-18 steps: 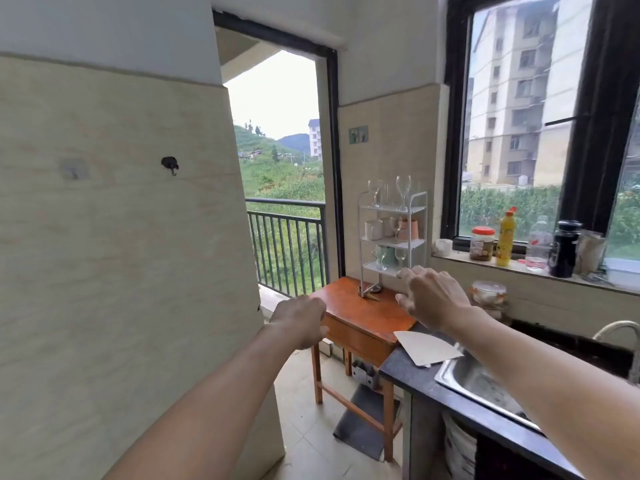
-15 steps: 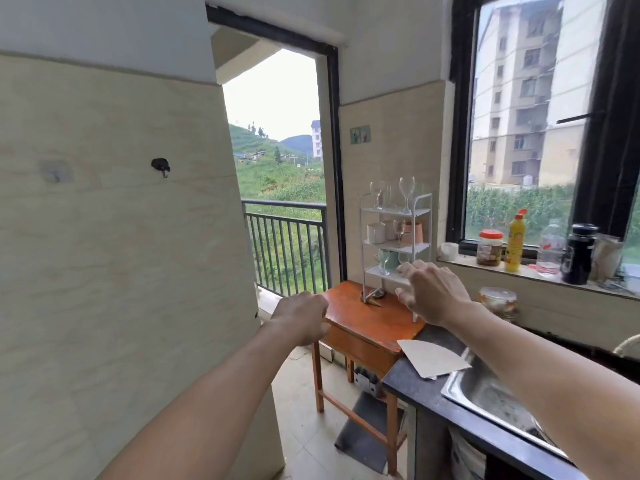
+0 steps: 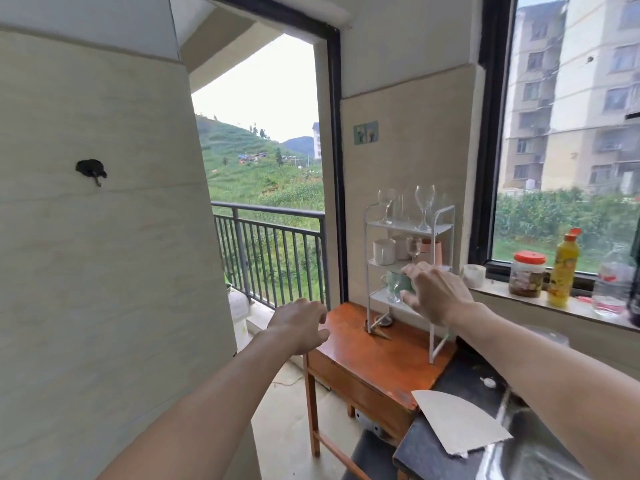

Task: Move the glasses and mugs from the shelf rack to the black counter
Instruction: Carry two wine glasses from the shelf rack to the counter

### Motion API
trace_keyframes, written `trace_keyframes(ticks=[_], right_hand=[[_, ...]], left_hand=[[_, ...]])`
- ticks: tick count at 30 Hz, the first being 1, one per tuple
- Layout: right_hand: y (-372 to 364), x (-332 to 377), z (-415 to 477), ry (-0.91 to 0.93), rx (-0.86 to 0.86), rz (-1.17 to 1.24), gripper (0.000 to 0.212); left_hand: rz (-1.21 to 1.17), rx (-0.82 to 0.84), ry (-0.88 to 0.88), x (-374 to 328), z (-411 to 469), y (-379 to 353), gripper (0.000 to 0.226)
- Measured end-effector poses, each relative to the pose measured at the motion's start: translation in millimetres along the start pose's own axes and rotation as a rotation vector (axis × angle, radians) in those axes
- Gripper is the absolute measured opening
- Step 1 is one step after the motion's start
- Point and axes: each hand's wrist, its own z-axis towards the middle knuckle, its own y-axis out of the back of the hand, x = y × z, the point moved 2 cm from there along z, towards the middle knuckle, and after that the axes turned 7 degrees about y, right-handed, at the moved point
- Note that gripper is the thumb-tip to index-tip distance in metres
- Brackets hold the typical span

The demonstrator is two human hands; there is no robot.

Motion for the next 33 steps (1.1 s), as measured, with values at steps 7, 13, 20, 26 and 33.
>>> trace_keyframes(ticks=[7,13,20,26,33], right_hand=[[-70,-31,101,-0.098,0.021,-0.037,0.046],[-110,-59,184,-0.206,-0.029,-0.025,0.048],[-144,-122,235,-0.329,-0.049,-0.027,0.043],[-170,-171,286,-0.513,-0.206,0.114,0.056],[-204,-218,343,-0.793,-0.460,0.487,0.069]], left_hand=[[-0.069,0.010,-0.057,39,131,-29,0.033],[-0.141,0.018,-0.104,60,254,-26,0.027],[-0.280,0.073,-0.184,27,358,-62,0.025],[-0.519,0.044,-0.213,-11,444,-86,0.035],[-0.855,0.023,-0.137,-52,546,-88,0.048]])
